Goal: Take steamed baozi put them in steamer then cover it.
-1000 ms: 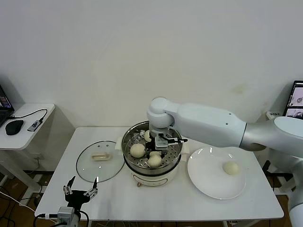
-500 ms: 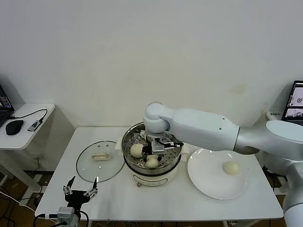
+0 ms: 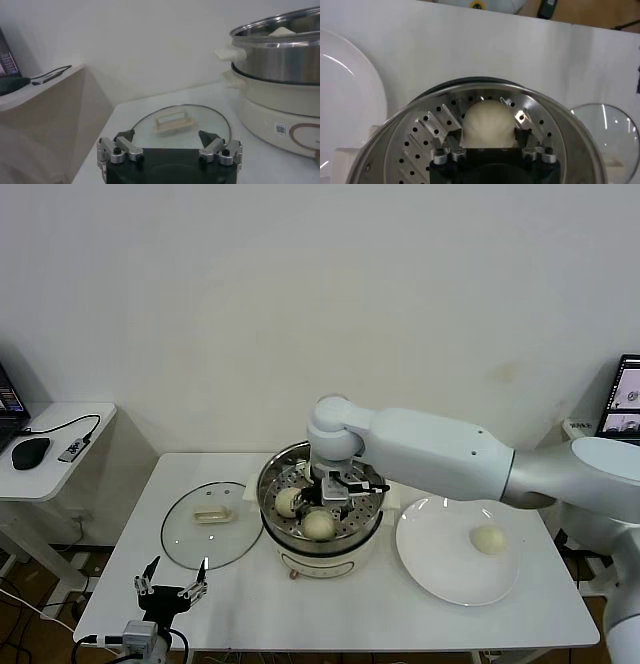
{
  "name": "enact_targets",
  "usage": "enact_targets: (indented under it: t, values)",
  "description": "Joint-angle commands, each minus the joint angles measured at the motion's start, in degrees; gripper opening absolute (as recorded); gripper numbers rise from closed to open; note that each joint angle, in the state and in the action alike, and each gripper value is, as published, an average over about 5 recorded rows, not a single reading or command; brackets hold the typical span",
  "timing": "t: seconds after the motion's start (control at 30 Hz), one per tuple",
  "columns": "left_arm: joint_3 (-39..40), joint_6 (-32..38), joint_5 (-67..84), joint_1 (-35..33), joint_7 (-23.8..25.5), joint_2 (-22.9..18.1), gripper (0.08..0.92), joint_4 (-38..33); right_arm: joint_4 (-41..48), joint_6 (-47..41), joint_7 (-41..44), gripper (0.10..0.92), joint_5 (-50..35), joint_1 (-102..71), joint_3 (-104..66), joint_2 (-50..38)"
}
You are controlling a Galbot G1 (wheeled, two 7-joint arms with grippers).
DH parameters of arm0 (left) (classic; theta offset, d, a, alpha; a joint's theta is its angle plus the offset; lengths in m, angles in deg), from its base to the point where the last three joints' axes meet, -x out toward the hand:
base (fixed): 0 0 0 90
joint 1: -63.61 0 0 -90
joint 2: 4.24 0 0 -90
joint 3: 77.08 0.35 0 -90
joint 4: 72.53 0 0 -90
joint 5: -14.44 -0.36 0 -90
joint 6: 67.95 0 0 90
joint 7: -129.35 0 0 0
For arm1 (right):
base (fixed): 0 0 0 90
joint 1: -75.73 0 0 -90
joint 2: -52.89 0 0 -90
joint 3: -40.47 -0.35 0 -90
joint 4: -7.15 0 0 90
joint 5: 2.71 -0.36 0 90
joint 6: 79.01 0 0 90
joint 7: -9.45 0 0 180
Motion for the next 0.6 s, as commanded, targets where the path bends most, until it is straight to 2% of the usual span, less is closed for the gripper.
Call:
enact_targets:
  t: [0.03, 0.17, 0.33, 0.47, 0.6]
  values:
    - [0.06, -0.15, 0.06, 0.20, 0.22, 0.25, 0.823, 0.01, -1.97, -6.18, 0.30, 0.822, -6.70, 5.46, -3.52, -7.70]
    - [-0.04, -0.34, 0.23, 0.40, 0.46, 0.70, 0.823, -0.07, -1.68, -13.99, 1.00, 0.823, -14.39, 10.07, -3.19, -15.18]
    - [0.18, -0.65, 0.65, 0.43, 0.87, 1.56, 0.823, -0.31, -2.29, -30.97, 1.53, 0.823, -26.25, 13.02, -1.46, -25.37]
    - [0.36, -1.10, 1.47, 0.64, 1.10, 2.13, 0.823, -0.41, -3.92, -43.96, 2.58, 0.823, -29.65, 12.59, -1.29, -33.21]
    - [0.50, -1.84, 2.45, 0.97, 1.39, 2.44, 0.823, -0.47, -4.10, -51.54, 2.52, 0.823, -29.20, 10.09, -1.80, -38.35]
